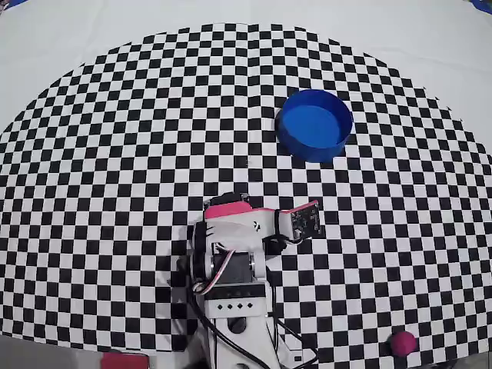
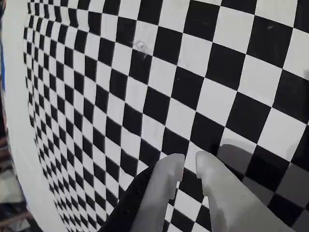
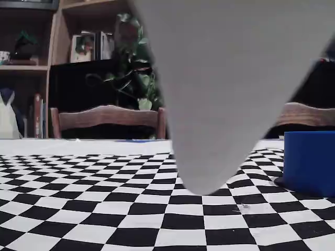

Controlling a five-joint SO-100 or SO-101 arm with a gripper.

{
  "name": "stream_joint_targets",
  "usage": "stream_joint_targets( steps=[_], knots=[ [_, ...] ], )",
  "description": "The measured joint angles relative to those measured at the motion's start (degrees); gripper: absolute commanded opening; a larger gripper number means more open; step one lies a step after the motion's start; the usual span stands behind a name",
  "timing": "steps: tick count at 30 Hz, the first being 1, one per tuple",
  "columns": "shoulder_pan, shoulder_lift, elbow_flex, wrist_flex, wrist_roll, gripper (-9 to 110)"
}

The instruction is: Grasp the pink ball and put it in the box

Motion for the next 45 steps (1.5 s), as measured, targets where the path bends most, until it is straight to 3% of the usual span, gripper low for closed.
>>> stream_joint_targets(
  steps=[6, 14, 28, 36, 45],
  knots=[
    [0.00, 0.00, 0.18, -0.97, 0.00, 0],
    [0.00, -0.09, 0.35, -11.87, 0.00, 1],
    [0.00, -2.64, 0.35, -33.22, -1.67, 17],
    [-1.58, -2.64, 0.97, -36.83, -17.31, 22],
    [-1.05, -2.64, 1.85, -37.27, -49.22, 28]
  ],
)
